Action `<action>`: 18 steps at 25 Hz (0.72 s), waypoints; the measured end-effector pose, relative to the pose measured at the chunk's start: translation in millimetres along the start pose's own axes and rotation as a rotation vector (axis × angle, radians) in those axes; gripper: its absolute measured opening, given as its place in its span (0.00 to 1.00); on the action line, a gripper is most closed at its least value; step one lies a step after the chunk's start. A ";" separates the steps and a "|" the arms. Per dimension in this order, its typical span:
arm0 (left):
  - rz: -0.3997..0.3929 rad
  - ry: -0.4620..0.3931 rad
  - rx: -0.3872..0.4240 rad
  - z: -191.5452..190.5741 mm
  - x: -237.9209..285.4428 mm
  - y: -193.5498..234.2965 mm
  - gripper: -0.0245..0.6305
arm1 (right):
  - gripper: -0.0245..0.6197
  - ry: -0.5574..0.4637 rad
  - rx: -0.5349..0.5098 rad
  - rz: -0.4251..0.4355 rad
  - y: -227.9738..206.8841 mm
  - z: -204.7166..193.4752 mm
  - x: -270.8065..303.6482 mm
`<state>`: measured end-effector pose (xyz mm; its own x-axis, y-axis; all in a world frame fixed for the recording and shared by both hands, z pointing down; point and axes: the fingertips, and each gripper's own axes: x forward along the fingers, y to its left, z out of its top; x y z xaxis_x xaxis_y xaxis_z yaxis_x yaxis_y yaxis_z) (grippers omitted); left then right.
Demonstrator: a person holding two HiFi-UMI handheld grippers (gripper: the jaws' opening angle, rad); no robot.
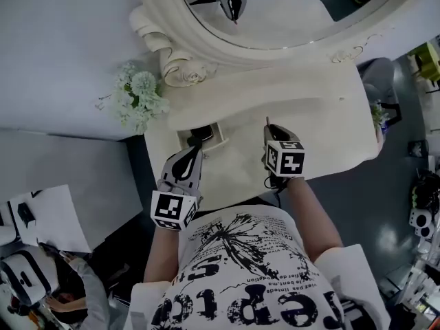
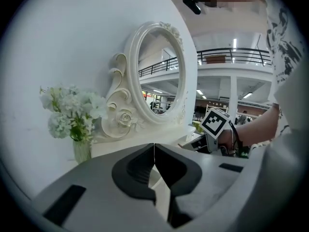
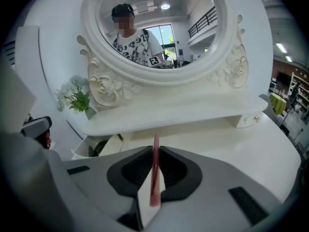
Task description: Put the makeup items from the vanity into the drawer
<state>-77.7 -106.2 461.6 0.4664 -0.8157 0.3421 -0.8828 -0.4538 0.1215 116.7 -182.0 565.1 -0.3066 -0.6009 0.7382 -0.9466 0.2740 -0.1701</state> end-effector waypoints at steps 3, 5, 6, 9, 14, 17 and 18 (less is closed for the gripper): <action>0.055 -0.027 -0.009 5.3 -20.1 16.2 0.07 | 0.12 -0.041 -0.044 0.077 39.3 19.1 0.9; 0.093 -0.045 -0.019 7.1 -33.9 27.2 0.07 | 0.12 -0.051 -0.082 0.125 66.8 26.3 3.0; 0.111 -0.052 -0.023 7.2 -40.7 32.2 0.07 | 0.12 -0.052 -0.103 0.148 80.4 28.4 4.5; 0.170 -0.067 -0.041 4.5 -61.2 45.9 0.07 | 0.12 -0.045 -0.178 0.214 118.4 30.8 10.5; 0.290 -0.081 -0.088 -9.1 -95.9 66.9 0.07 | 0.12 -0.025 -0.391 0.349 182.0 24.9 20.6; 0.348 -0.083 -0.113 -17.8 -114.5 76.6 0.07 | 0.12 -0.018 -0.531 0.388 210.3 16.9 26.4; 0.365 -0.084 -0.120 -20.2 -120.0 78.8 0.07 | 0.12 -0.014 -0.561 0.398 217.0 14.1 28.7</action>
<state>-204.3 -36.9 449.0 0.1190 -0.9444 0.3066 -0.9894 -0.0870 0.1158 -98.9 -150.4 540.2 -0.6247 -0.3825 0.6808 -0.5681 0.8208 -0.0601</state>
